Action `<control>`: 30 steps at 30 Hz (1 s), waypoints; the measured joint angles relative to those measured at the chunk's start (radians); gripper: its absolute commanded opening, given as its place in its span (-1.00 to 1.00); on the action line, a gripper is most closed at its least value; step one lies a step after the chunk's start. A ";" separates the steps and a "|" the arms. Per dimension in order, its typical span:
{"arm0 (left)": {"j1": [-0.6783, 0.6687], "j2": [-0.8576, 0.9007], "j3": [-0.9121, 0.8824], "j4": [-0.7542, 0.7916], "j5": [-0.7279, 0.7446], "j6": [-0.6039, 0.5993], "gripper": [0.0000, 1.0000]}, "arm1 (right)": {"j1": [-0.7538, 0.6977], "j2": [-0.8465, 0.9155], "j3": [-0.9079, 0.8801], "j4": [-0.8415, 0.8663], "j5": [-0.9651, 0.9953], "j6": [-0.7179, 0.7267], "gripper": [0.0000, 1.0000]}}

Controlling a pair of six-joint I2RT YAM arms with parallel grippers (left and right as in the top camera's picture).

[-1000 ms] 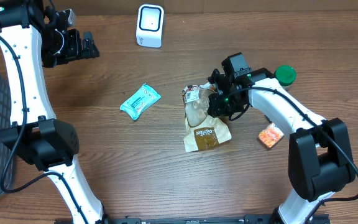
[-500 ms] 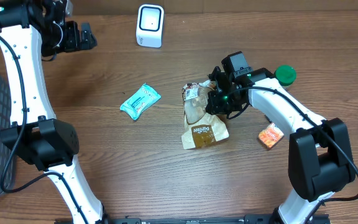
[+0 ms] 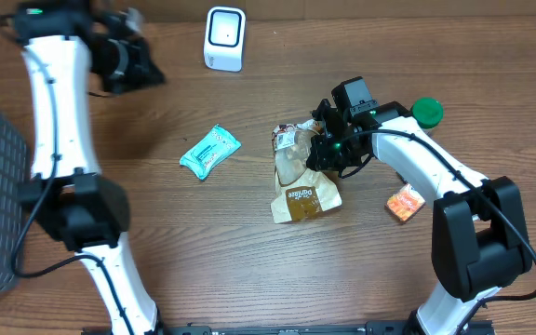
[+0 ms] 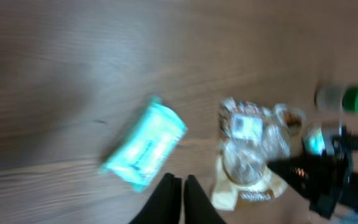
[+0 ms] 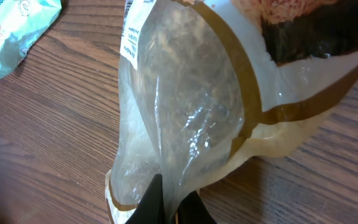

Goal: Scan the item barcode

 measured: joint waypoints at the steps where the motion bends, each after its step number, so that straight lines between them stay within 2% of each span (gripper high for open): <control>1: -0.041 0.002 -0.043 0.020 0.011 -0.002 -0.91 | 0.000 0.000 0.000 0.000 0.000 0.000 -0.92; 6: -0.205 0.008 -0.220 0.164 0.038 -0.050 -0.91 | 0.000 0.000 0.000 0.003 0.000 0.010 -0.92; 12: -0.372 0.010 -0.447 0.415 0.102 -0.202 -0.91 | -0.003 0.000 0.000 0.010 -0.029 0.023 -0.92; 18: -0.439 0.010 -0.639 0.619 0.123 -0.364 -0.91 | -0.014 0.000 0.000 0.009 -0.054 0.027 -0.92; 22: -0.444 0.010 -0.707 0.670 0.123 -0.421 -0.91 | -0.017 0.000 0.000 0.008 -0.057 0.027 -0.92; 27: -0.445 0.010 -0.771 0.720 0.106 -0.464 -0.92 | -0.017 0.000 0.000 0.002 -0.069 0.032 0.08; 30: -0.447 0.010 -0.805 0.754 0.104 -0.497 -0.92 | -0.018 0.000 0.000 -0.004 -0.091 0.032 0.24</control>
